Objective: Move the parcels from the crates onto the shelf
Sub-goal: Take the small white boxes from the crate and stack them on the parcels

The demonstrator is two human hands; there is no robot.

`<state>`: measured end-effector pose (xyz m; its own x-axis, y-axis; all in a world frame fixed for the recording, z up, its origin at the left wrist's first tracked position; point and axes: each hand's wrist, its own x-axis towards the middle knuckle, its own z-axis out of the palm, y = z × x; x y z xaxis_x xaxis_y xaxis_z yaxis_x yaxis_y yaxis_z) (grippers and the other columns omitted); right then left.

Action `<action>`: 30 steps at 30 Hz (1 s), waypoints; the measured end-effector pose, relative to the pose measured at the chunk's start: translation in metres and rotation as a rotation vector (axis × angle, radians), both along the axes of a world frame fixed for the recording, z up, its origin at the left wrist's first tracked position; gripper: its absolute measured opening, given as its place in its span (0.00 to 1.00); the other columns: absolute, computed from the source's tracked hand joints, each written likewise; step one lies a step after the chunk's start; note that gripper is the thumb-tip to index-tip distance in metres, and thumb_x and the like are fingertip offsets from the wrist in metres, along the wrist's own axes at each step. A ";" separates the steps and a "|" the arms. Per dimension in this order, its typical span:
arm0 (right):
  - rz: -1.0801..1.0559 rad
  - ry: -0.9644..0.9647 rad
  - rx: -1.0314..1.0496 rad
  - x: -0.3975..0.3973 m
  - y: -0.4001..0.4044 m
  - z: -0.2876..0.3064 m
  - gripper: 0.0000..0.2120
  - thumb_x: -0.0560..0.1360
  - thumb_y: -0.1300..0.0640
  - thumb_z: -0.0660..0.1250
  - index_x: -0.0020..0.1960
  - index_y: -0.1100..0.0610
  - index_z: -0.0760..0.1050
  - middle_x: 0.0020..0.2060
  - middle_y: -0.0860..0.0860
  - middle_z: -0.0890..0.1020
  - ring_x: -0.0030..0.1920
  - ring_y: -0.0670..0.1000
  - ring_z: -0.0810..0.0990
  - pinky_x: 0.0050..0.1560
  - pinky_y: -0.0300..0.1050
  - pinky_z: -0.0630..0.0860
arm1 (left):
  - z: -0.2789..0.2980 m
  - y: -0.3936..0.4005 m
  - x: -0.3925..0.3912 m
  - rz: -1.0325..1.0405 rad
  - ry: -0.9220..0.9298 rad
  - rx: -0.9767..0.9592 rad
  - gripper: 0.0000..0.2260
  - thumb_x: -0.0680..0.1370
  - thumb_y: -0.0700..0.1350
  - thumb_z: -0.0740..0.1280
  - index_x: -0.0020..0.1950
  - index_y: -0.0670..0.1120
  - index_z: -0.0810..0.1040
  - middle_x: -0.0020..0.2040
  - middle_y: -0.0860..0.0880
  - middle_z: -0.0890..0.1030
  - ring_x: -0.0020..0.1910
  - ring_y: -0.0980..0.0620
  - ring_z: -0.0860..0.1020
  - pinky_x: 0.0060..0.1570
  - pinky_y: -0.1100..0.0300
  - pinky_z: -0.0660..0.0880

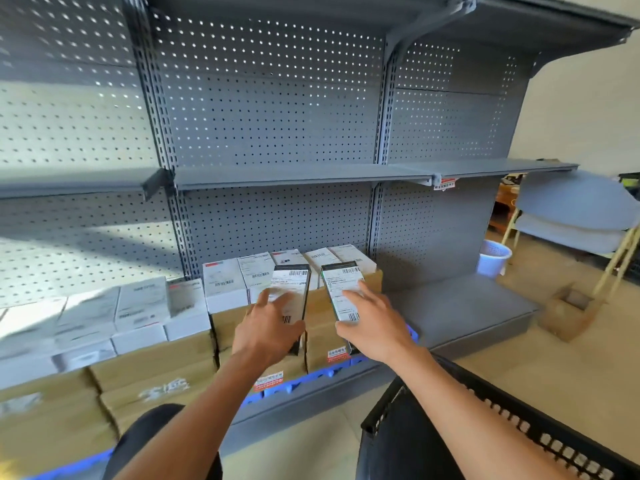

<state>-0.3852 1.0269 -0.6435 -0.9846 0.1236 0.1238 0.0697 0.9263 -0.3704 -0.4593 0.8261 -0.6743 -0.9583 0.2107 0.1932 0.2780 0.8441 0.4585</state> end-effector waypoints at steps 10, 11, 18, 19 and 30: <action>0.179 0.014 -0.025 -0.056 -0.105 -0.011 0.33 0.78 0.43 0.64 0.81 0.42 0.59 0.82 0.45 0.49 0.80 0.53 0.59 0.70 0.54 0.71 | 0.001 -0.111 -0.012 0.180 -0.010 0.001 0.27 0.74 0.60 0.67 0.74 0.63 0.69 0.75 0.56 0.67 0.67 0.48 0.72 0.58 0.48 0.78; 0.191 0.011 -0.032 -0.062 -0.114 -0.014 0.32 0.78 0.43 0.64 0.80 0.42 0.59 0.82 0.45 0.49 0.80 0.52 0.59 0.70 0.54 0.71 | -0.001 -0.122 -0.014 0.190 -0.008 0.006 0.27 0.74 0.60 0.67 0.74 0.63 0.69 0.75 0.56 0.67 0.67 0.49 0.73 0.57 0.49 0.79; 0.252 0.004 -0.033 -0.102 -0.167 -0.030 0.31 0.79 0.43 0.63 0.80 0.42 0.59 0.82 0.43 0.50 0.79 0.50 0.60 0.50 0.44 0.79 | -0.014 -0.171 -0.037 0.248 -0.018 0.013 0.25 0.76 0.61 0.67 0.73 0.61 0.72 0.74 0.56 0.68 0.64 0.50 0.74 0.54 0.52 0.79; 0.255 0.005 -0.038 -0.109 -0.172 -0.033 0.31 0.79 0.43 0.64 0.80 0.43 0.59 0.82 0.44 0.51 0.79 0.52 0.60 0.52 0.45 0.79 | -0.016 -0.173 -0.043 0.247 -0.020 0.019 0.24 0.76 0.60 0.67 0.72 0.60 0.72 0.74 0.56 0.68 0.64 0.50 0.75 0.53 0.52 0.79; 0.243 0.092 -0.045 -0.172 -0.200 -0.037 0.30 0.79 0.41 0.63 0.79 0.43 0.60 0.82 0.45 0.50 0.80 0.51 0.55 0.72 0.55 0.69 | -0.011 -0.181 -0.113 0.269 0.024 0.035 0.22 0.76 0.62 0.66 0.69 0.61 0.74 0.72 0.56 0.71 0.65 0.48 0.74 0.55 0.48 0.79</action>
